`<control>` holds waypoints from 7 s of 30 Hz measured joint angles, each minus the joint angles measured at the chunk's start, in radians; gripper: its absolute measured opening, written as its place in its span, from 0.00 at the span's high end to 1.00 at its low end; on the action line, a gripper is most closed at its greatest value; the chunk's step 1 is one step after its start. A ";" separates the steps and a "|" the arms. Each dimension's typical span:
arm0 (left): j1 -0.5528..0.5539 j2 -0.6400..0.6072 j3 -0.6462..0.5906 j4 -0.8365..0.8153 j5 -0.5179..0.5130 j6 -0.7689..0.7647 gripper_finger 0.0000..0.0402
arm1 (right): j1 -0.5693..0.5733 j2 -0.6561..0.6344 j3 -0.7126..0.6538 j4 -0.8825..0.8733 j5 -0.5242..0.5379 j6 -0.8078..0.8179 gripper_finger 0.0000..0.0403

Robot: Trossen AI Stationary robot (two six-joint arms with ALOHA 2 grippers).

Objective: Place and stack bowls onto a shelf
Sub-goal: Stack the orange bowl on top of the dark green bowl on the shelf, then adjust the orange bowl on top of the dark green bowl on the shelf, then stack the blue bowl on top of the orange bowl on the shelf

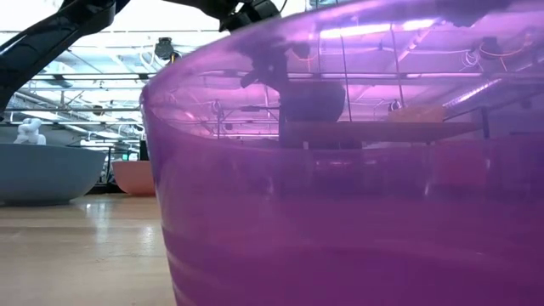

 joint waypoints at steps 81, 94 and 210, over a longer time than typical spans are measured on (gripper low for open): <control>-0.044 -0.002 0.000 0.339 -0.117 0.175 1.00 | 0.000 0.000 0.000 0.037 0.001 -0.026 0.78; -0.050 0.059 -0.004 0.330 -0.116 0.168 1.00 | 0.000 0.000 0.000 0.037 0.002 -0.031 0.78; -0.555 -0.430 -1.044 -0.556 0.050 -0.847 0.78 | 0.357 0.080 0.000 0.134 0.030 0.082 0.78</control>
